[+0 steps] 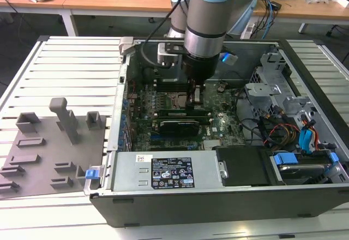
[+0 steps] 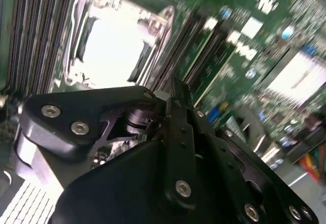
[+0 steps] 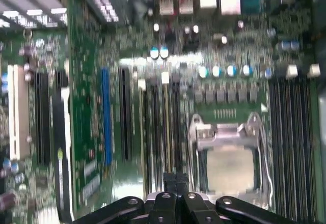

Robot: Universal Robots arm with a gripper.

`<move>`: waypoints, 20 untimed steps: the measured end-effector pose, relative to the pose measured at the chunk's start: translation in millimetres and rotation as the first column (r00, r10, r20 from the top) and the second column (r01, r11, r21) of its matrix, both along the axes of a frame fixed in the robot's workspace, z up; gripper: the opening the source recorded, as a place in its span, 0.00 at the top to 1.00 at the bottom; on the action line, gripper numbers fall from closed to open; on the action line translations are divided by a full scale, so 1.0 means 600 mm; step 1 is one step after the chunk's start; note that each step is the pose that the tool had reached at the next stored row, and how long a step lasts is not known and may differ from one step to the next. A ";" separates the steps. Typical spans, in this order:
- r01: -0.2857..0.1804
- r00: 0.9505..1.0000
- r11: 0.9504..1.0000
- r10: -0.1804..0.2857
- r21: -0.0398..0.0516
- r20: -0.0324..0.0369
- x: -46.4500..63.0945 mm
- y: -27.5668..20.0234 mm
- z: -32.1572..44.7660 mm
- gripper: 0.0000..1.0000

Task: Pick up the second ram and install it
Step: 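Press down the second ram until it locks into place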

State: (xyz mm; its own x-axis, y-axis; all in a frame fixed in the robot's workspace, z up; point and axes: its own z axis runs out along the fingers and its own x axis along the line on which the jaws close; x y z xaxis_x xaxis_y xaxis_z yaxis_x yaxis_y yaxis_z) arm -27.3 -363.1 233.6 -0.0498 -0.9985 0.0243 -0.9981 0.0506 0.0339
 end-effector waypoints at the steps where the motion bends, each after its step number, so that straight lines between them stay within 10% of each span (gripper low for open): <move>1: 0.000 1.000 1.000 0.000 0.000 0.001 -0.008 0.0000 0.000 0.89; 7: 0.000 1.000 1.000 0.000 0.000 0.008 -0.067 -0.0002 -0.007 0.89; 20: 0.000 1.000 1.000 0.000 0.014 0.003 -0.039 -0.0002 -0.001 0.89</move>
State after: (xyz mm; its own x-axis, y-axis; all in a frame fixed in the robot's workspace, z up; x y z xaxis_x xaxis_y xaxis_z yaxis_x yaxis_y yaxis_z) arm -50.6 -363.2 233.2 -0.0499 -0.9987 0.0102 -0.9982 0.0502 0.0320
